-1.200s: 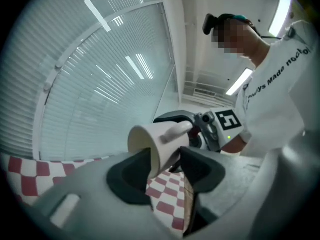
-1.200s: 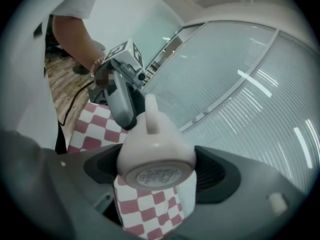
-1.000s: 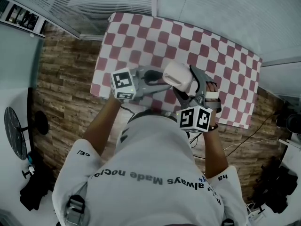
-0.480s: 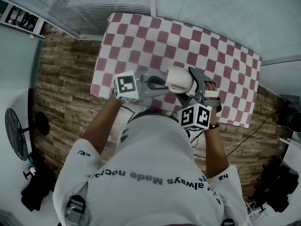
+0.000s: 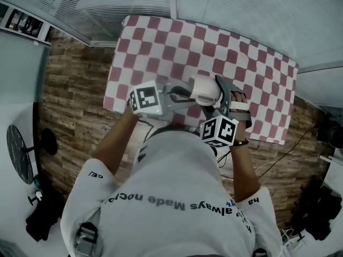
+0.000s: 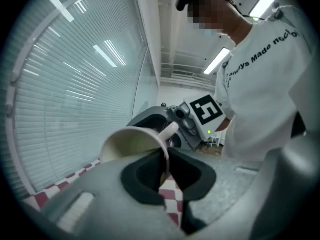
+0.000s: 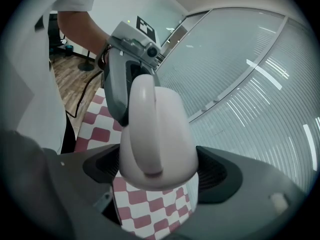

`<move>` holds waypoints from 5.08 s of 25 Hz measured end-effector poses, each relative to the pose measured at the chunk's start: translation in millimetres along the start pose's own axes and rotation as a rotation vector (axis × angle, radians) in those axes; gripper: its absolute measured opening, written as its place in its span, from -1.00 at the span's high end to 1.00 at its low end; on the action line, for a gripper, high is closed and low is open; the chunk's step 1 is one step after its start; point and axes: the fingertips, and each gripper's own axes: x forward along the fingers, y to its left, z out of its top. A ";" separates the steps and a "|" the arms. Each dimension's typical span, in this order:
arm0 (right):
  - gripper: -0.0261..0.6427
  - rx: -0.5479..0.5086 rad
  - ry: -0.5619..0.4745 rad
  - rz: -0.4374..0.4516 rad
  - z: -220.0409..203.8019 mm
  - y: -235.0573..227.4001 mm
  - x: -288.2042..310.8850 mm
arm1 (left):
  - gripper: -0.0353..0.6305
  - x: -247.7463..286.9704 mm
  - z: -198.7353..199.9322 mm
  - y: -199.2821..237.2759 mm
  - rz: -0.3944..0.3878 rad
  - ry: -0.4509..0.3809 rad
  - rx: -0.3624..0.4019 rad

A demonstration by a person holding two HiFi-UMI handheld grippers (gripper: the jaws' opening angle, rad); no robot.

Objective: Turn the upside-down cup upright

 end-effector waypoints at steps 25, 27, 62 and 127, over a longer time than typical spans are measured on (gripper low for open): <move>-0.45 0.109 0.029 -0.053 -2.9 -7.0 12.4 | 0.39 0.4 13.6 16.4 0.195 0.022 0.023; -0.45 0.170 -0.006 -0.059 -2.3 -11.1 10.0 | 0.25 -5.4 16.7 20.6 0.231 -0.019 -0.004; -0.46 0.693 -0.758 0.260 56.1 -8.2 -32.9 | -0.18 -12.3 57.5 19.9 0.183 -0.247 -0.061; -0.43 0.562 -0.320 0.412 -96.6 164.8 202.9 | -0.15 47.4 -254.0 84.9 0.291 0.055 -0.178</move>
